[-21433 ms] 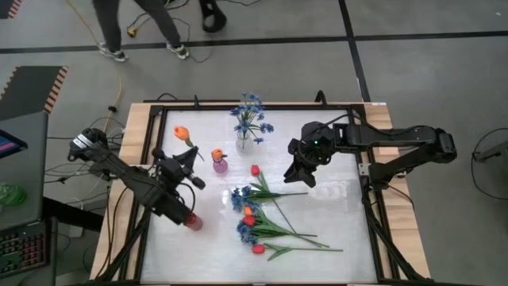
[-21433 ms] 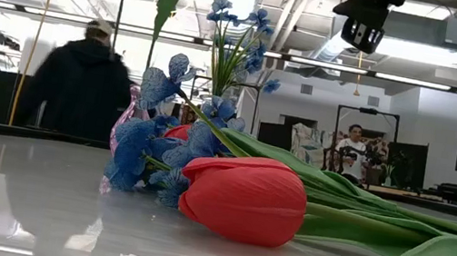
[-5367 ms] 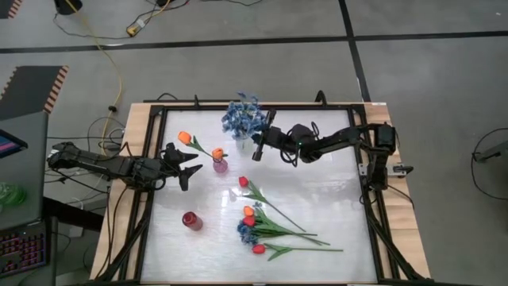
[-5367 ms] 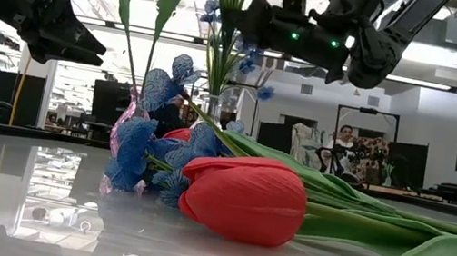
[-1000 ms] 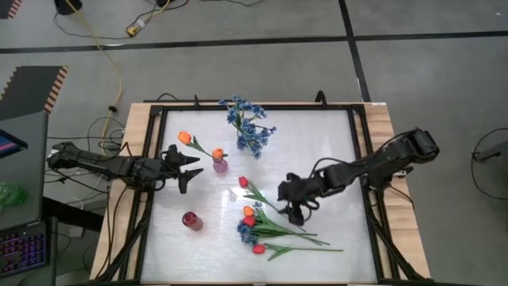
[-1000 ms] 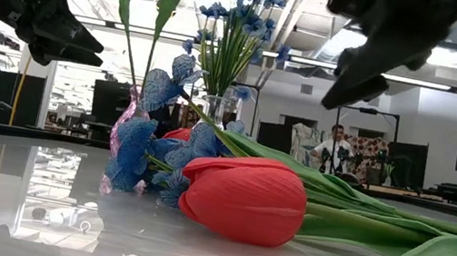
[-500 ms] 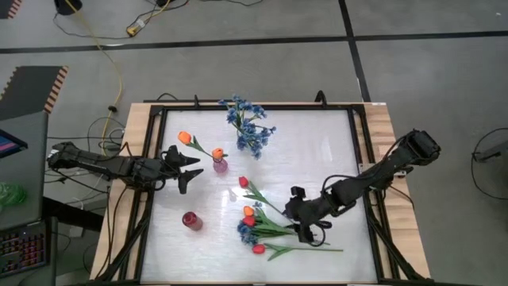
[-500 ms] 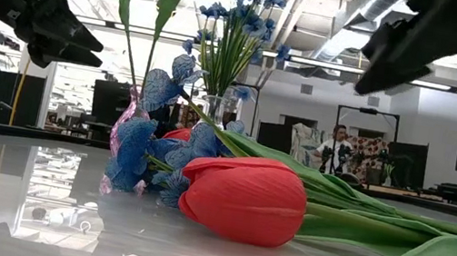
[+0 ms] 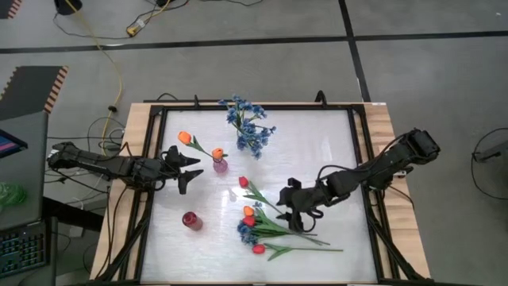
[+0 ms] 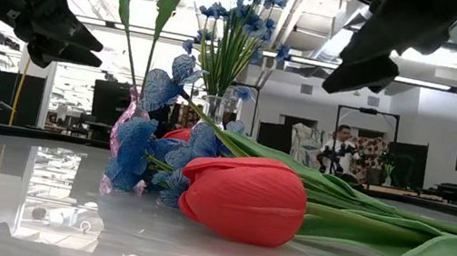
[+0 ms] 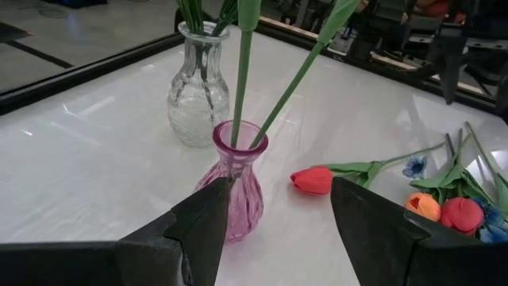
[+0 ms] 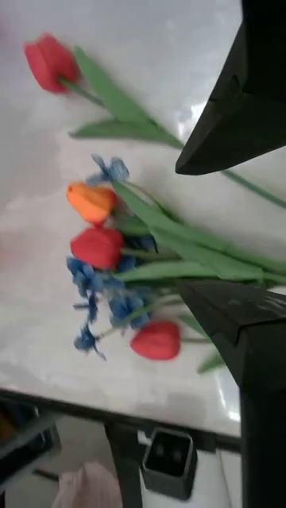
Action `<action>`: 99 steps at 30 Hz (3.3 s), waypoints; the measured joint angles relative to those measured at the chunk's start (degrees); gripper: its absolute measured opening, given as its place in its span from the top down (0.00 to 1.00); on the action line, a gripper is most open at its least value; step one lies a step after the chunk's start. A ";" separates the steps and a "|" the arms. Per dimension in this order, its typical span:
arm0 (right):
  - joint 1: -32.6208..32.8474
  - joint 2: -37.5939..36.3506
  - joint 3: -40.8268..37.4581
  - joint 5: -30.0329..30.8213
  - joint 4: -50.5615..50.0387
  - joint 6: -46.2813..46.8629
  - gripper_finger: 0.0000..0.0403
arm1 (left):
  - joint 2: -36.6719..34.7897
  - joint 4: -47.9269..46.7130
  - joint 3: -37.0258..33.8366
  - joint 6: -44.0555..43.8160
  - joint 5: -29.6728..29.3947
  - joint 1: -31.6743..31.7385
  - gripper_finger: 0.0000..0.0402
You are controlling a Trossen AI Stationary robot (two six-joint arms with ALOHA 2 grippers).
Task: Sort flowers into vase by color
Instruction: Put the center red tulip into the red vase
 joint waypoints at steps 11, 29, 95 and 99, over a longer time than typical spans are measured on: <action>7.25 0.06 0.00 1.55 -1.13 0.47 0.37 | 0.00 -0.01 0.00 -0.04 0.02 0.00 0.48; 9.43 13.03 0.00 3.60 -1.02 4.51 0.37 | 0.01 -0.38 0.00 -0.09 0.13 0.01 0.48; 8.72 14.86 0.02 -1.01 -0.80 5.52 0.86 | 0.02 -0.39 -0.01 -0.09 -0.08 0.01 0.48; 8.72 14.82 0.02 -1.01 -0.76 5.52 0.89 | 0.02 -0.39 0.00 -0.09 -0.09 0.00 0.48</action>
